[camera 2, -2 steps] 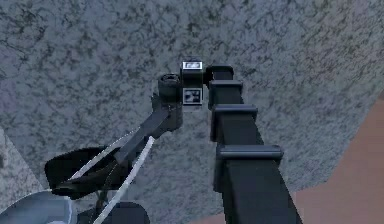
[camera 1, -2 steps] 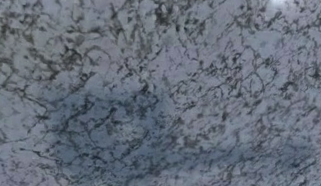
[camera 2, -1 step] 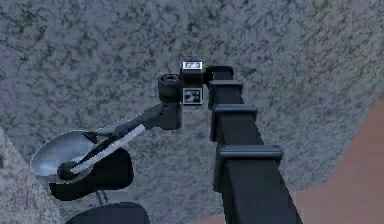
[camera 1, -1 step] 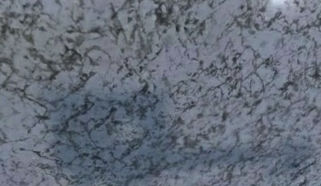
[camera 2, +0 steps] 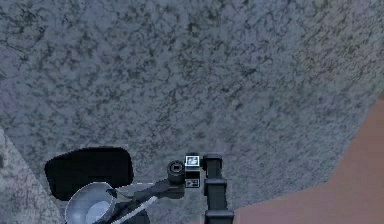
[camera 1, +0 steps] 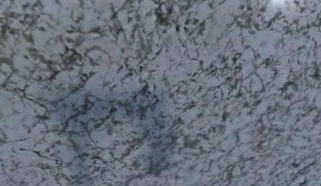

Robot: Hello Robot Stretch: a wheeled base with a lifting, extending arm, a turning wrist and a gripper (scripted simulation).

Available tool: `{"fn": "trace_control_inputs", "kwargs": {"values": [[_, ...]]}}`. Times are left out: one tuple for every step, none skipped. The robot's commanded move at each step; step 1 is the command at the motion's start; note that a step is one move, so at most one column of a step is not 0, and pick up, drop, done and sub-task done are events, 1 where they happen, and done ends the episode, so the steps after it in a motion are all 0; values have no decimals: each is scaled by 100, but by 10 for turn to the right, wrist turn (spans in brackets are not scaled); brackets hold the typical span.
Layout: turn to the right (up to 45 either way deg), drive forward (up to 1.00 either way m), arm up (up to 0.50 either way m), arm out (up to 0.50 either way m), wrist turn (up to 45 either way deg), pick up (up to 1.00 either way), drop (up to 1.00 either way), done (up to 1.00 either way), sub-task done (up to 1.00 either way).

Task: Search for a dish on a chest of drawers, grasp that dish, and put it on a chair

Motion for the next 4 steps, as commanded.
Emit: {"fn": "trace_control_inputs", "kwargs": {"values": [[0, 0, -32, 0, 0, 0, 0, 0, 0], [0, 0, 0, 0, 0, 0, 100, 0, 0], [0, 0, 10, 0, 0, 0, 0, 0, 0], [0, 0, 0, -8, 0, 0, 0, 0, 0]]}}
